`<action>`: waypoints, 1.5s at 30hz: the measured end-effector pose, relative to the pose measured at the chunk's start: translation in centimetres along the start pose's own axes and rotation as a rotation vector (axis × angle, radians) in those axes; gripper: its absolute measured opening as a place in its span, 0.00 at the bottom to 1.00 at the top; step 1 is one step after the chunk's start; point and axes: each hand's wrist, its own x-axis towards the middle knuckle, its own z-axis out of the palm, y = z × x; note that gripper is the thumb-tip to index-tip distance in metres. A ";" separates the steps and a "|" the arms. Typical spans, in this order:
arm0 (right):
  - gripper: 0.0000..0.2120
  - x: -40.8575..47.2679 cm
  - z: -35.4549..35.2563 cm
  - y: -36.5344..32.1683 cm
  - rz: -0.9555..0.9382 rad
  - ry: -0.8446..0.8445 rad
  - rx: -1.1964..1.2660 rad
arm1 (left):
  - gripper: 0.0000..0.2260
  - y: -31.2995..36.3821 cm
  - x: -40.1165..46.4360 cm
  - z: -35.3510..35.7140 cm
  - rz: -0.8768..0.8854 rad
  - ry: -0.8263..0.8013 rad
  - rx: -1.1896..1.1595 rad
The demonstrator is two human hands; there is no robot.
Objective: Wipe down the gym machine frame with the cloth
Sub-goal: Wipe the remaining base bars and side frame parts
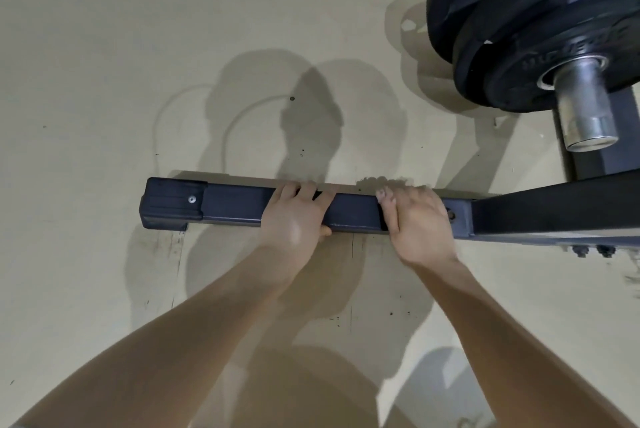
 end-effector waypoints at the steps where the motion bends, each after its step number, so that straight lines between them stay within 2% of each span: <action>1: 0.24 -1.1 0.4 0.0 -0.012 0.044 0.055 | 0.28 0.0 -0.2 0.2 0.003 0.010 0.004; 7: 0.31 1.5 1.7 -1.9 0.052 0.008 0.019 | 0.27 -0.2 -0.2 0.7 0.003 0.035 -0.007; 10: 0.22 -2.1 2.6 -2.0 -0.016 0.100 0.031 | 0.27 -0.3 -0.3 0.6 0.007 0.041 -0.028; 12: 0.24 -4.0 2.9 -1.5 -0.051 0.130 0.049 | 0.27 -0.4 -0.5 0.6 0.012 0.039 -0.031; 14: 0.27 -3.8 2.4 -1.0 -0.089 0.077 0.056 | 0.27 -0.3 -0.3 0.5 0.011 0.037 -0.025; 17: 0.26 -2.6 1.0 0.4 -0.126 0.044 0.036 | 0.28 -0.2 -0.2 0.4 -0.006 0.024 -0.016; 20: 0.23 -1.7 -1.1 3.7 0.006 0.106 -0.033 | 0.27 0.3 -0.2 0.3 -0.027 0.015 0.001; 22: 0.22 -2.0 -1.6 5.1 0.092 0.079 -0.036 | 0.26 0.9 -0.2 0.3 -0.048 0.017 0.046; 27: 0.31 -4.4 1.0 2.8 0.297 0.196 0.232 | 0.26 3.3 0.3 1.0 0.056 0.054 0.052; 30: 0.31 -2.9 1.4 2.6 0.400 0.198 0.390 | 0.26 4.2 0.6 1.7 0.119 0.064 0.026; 34: 0.32 -3.9 1.3 3.2 0.352 0.227 0.462 | 0.26 3.9 0.8 2.0 0.109 0.077 0.010; 37: 0.25 -6.5 2.4 2.0 0.249 0.277 0.403 | 0.26 3.9 0.6 1.8 0.105 0.082 -0.005; 39: 0.25 -6.2 2.8 1.5 0.290 0.298 0.373 | 0.26 3.9 0.4 1.9 0.115 0.072 0.019; 40: 0.24 -5.8 2.7 1.4 0.347 0.277 0.378 | 0.26 3.9 0.4 1.9 0.113 0.069 0.021; 42: 0.25 -5.5 2.3 1.6 0.263 0.180 0.412 | 0.26 4.0 0.5 1.7 0.102 0.070 0.020; 45: 0.24 -8.2 1.6 3.5 0.122 0.078 0.283 | 0.27 4.4 0.6 1.1 0.095 0.033 0.042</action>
